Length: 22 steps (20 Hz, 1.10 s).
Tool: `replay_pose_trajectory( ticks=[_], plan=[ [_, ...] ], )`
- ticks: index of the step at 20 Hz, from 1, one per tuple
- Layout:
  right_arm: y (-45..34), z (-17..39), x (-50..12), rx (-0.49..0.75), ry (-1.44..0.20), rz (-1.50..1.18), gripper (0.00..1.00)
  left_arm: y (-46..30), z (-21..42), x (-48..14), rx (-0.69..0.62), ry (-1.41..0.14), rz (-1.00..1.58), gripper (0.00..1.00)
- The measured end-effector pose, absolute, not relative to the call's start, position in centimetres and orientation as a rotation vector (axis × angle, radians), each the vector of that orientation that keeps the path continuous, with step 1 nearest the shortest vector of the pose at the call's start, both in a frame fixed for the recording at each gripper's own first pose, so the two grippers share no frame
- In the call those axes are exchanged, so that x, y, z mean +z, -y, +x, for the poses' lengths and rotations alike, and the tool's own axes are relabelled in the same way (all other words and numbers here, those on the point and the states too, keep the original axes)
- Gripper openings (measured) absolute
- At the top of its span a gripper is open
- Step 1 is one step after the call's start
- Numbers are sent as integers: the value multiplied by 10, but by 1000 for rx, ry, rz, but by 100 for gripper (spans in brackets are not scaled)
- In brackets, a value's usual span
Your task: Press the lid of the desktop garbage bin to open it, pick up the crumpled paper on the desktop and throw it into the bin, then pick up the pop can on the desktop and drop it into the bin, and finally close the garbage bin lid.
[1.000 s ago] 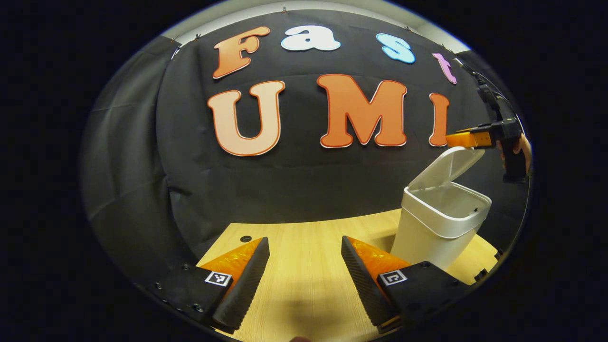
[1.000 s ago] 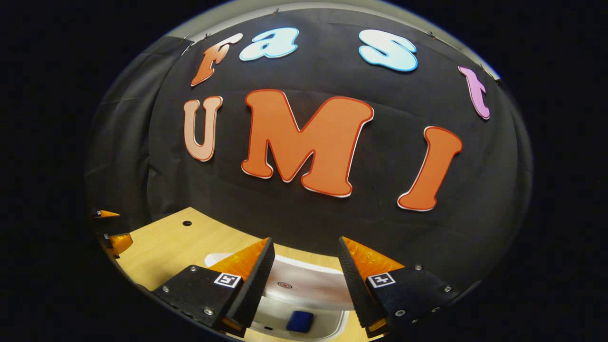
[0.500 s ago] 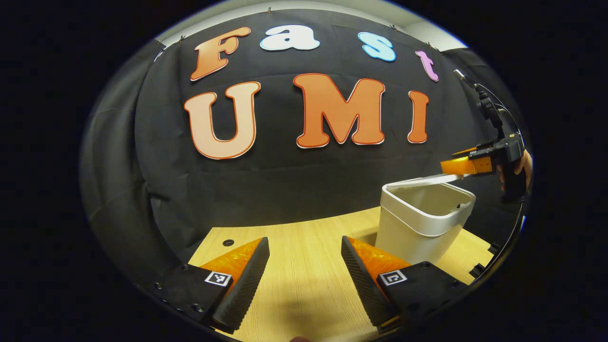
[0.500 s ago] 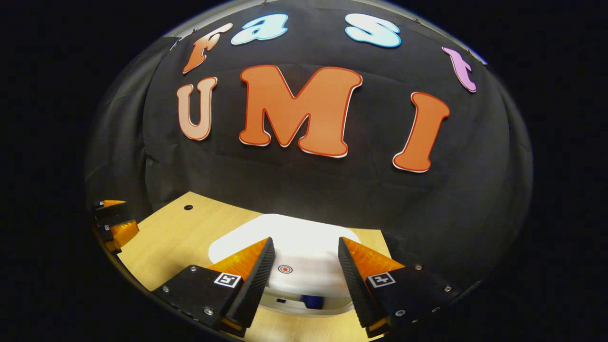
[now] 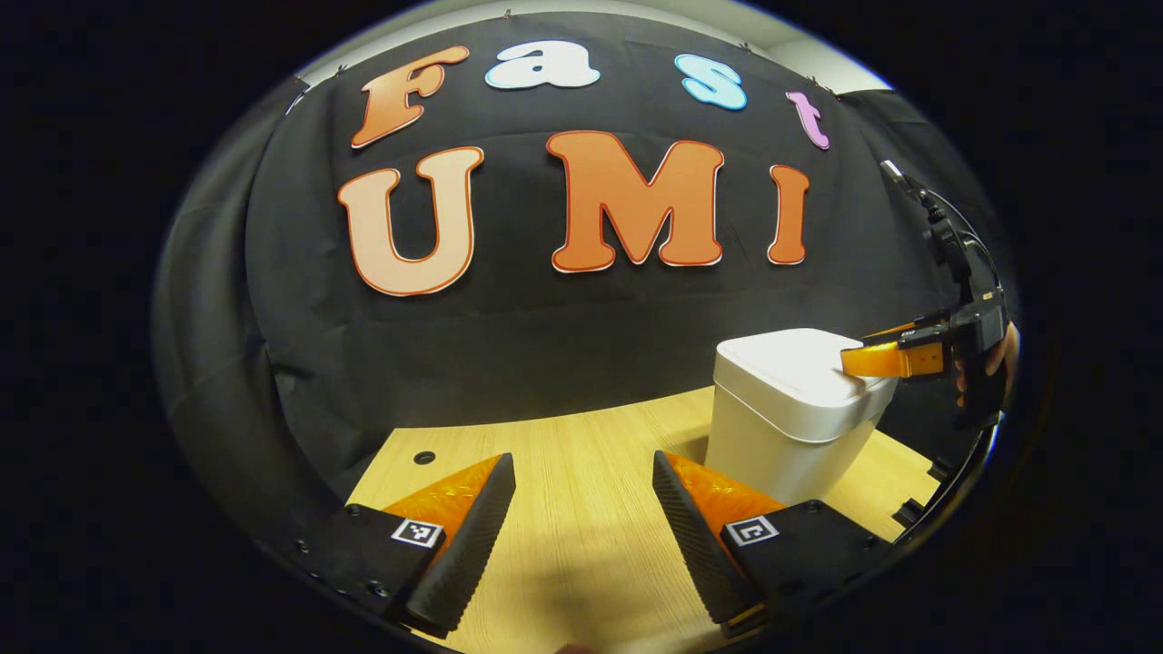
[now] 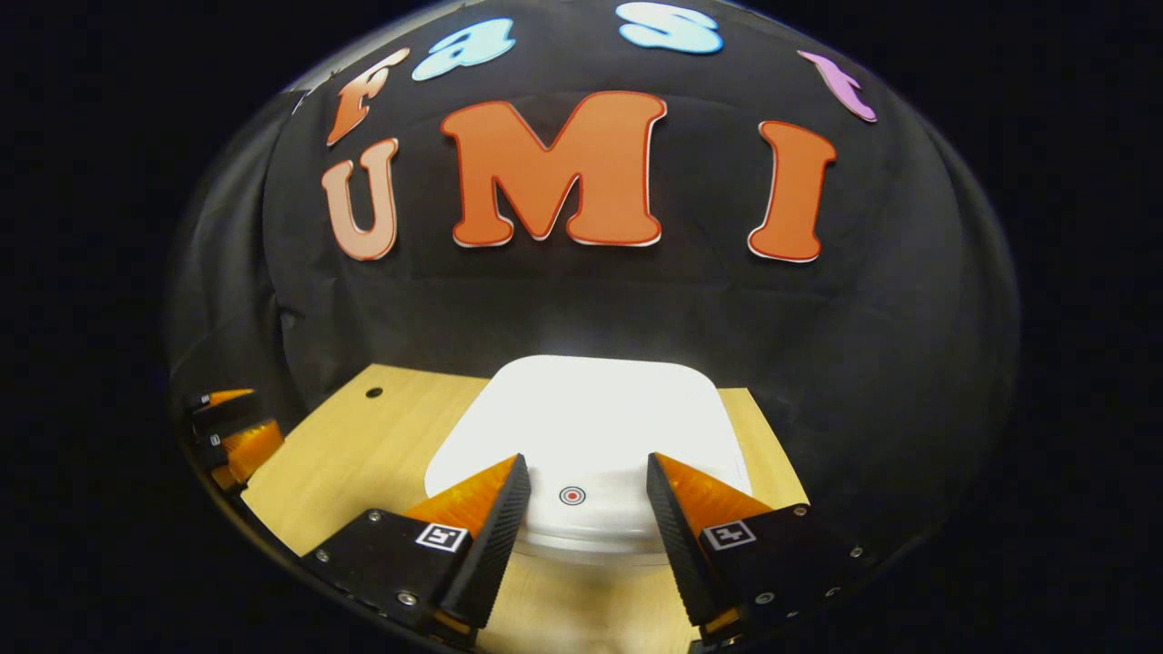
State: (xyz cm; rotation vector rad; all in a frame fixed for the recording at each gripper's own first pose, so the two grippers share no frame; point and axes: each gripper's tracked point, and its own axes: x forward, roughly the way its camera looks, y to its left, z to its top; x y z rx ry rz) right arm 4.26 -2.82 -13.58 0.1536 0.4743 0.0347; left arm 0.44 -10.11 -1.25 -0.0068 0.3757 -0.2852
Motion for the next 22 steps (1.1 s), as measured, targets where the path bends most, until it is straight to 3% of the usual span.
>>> replay_pose_trajectory(
  ticks=[2, 3, 8, 11, 17, 22],
  plan=[
    [28, 39, -138, 24, -445, 136, 74, 103, 3, -15, -291, -383, -5, 97],
    [28, 38, -139, 16, -438, 141, 77, 104, 3, -17, -293, -386, -4, 97],
    [22, 36, -140, 14, -412, 156, 60, 107, 4, -23, -304, -400, 1, 97],
    [22, 36, -141, 4, -392, 191, 56, 107, 5, -22, -311, -399, 11, 97],
    [18, 33, -132, 2, -329, 128, 56, 99, 14, -3, -298, -340, 29, 97],
    [2, 29, -115, 16, -261, 82, 72, 77, 27, 29, -225, -240, 7, 97]
  ],
)
